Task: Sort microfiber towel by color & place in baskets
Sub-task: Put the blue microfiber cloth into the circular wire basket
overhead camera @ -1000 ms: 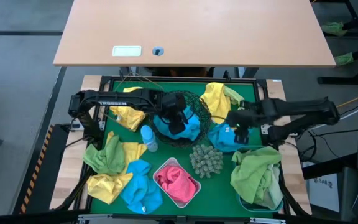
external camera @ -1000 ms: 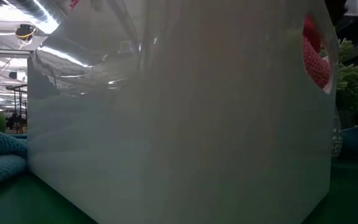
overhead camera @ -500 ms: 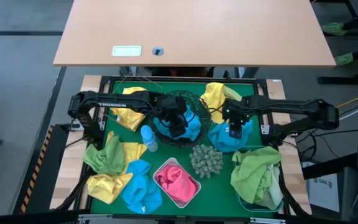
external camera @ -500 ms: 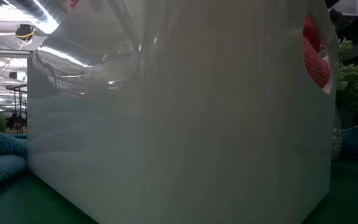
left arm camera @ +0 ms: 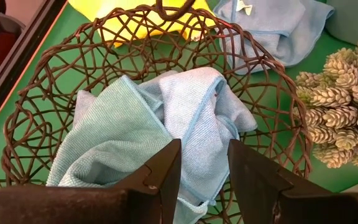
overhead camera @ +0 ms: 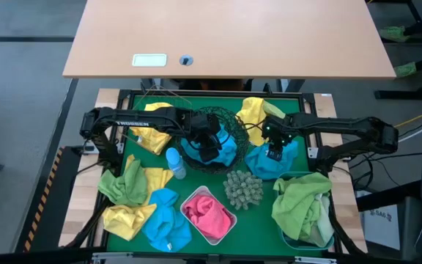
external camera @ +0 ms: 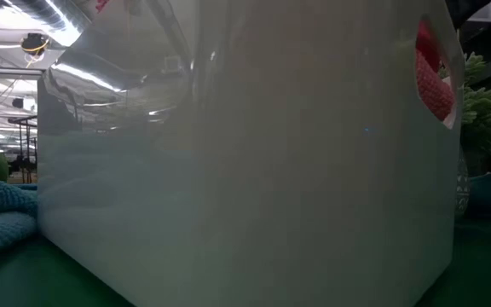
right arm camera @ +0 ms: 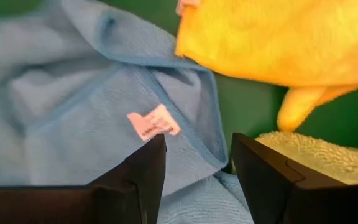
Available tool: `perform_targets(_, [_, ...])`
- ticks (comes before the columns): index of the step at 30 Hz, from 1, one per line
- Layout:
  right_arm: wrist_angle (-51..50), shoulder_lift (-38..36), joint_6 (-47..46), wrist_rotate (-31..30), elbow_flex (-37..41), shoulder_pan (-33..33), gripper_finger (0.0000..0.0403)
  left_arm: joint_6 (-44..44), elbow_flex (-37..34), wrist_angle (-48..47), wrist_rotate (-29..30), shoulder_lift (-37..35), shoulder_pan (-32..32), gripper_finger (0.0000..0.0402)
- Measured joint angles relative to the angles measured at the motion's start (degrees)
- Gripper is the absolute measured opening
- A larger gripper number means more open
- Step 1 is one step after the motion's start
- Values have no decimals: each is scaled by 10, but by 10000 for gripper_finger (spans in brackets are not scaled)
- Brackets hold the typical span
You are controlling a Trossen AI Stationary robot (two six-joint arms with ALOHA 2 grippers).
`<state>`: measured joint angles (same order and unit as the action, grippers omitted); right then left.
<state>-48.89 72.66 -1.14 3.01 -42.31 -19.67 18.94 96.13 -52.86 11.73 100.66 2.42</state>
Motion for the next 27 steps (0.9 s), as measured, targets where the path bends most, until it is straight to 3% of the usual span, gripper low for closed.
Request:
perform_targets(21, [18, 111, 5, 8, 9, 1, 183, 0, 0, 0, 0, 0, 0, 126])
perform_targets(27, [18, 121, 17, 40, 9, 1, 135, 0, 0, 0, 0, 0, 0, 126])
